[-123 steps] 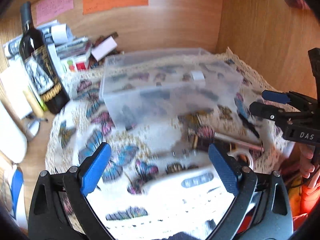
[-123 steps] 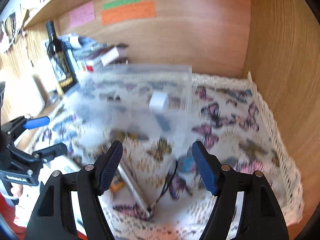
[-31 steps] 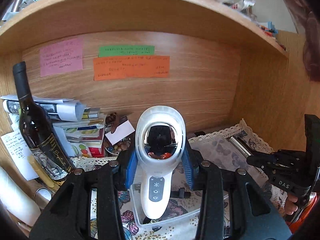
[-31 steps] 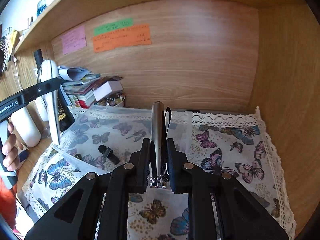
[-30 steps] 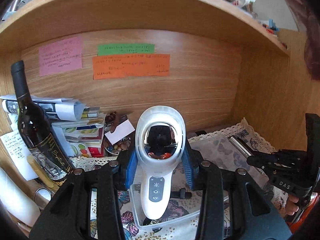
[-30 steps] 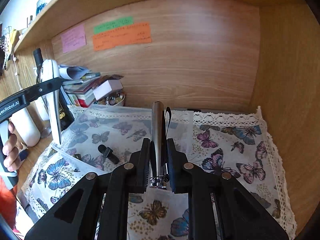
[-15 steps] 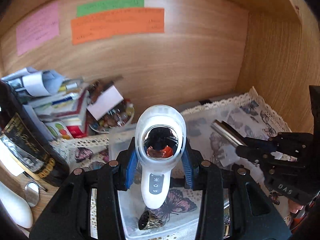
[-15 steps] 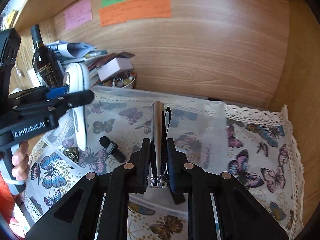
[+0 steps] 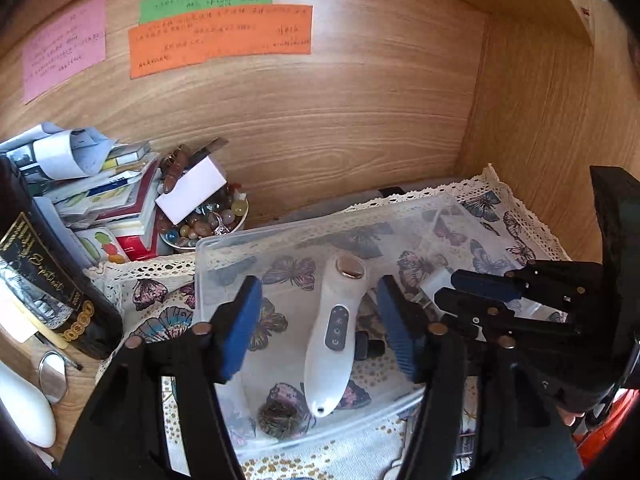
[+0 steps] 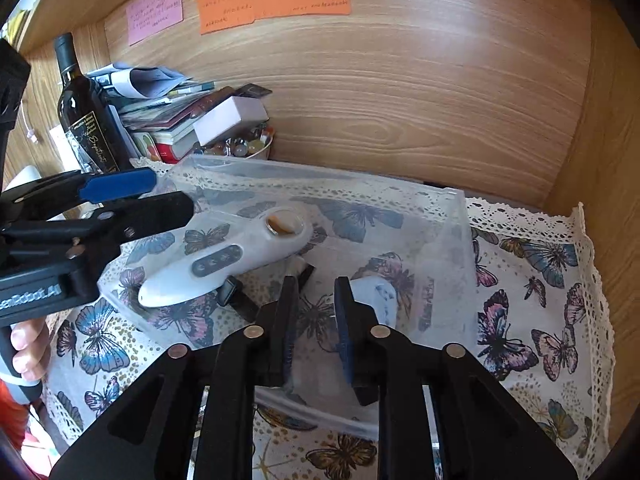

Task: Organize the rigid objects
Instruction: 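Place the white device into the box with the left tool while the right places the metal tube, then grasp the black-and-gold bottle with the right tool while the left tool grasps the keys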

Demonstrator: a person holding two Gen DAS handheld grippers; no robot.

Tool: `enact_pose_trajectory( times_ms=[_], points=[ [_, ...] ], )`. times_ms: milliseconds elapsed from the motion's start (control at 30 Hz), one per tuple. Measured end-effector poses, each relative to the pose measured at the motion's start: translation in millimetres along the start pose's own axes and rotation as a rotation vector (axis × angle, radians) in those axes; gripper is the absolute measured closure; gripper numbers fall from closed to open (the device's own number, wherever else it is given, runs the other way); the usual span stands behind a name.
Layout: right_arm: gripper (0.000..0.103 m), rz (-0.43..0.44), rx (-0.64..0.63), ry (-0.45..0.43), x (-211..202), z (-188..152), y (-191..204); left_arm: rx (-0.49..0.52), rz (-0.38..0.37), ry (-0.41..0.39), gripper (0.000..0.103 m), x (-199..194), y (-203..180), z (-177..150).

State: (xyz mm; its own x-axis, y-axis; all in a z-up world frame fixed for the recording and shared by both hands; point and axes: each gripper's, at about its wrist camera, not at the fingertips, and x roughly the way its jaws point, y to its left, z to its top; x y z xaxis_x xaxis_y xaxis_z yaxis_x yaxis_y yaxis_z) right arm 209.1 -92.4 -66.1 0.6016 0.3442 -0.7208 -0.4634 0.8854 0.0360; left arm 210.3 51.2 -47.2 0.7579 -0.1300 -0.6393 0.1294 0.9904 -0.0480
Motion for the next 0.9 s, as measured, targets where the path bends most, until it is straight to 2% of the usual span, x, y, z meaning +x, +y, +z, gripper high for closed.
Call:
enact_pose_trajectory(
  times_ms=[133, 233, 333, 467, 600, 733, 900],
  points=[
    [0.065, -0.021, -0.005, -0.045, -19, -1, 2, -0.008, -0.001, -0.021, 0.024, -18, -1, -3],
    [0.057, -0.031, -0.017, -0.079, -36, -4, 4, -0.009, 0.004, -0.042, 0.012, -33, -1, -6],
    [0.052, -0.024, -0.025, -0.099, -51, -9, 5, -0.012, 0.012, -0.063, 0.005, -49, -2, -13],
    [0.050, -0.013, -0.024, -0.106, -65, -22, 5, -0.015, 0.012, -0.065, 0.003, -66, -4, -27],
    [0.049, 0.005, -0.017, -0.083, -66, -35, 8, -0.011, 0.013, -0.035, 0.003, -71, -7, -46],
    [0.049, 0.029, -0.020, -0.024, -57, -54, 14, -0.005, 0.019, 0.006, 0.003, -69, -10, -66],
    [0.049, 0.066, -0.034, 0.054, -42, -76, 23, -0.022, -0.010, 0.101, 0.003, -57, -12, -96]
  ],
)
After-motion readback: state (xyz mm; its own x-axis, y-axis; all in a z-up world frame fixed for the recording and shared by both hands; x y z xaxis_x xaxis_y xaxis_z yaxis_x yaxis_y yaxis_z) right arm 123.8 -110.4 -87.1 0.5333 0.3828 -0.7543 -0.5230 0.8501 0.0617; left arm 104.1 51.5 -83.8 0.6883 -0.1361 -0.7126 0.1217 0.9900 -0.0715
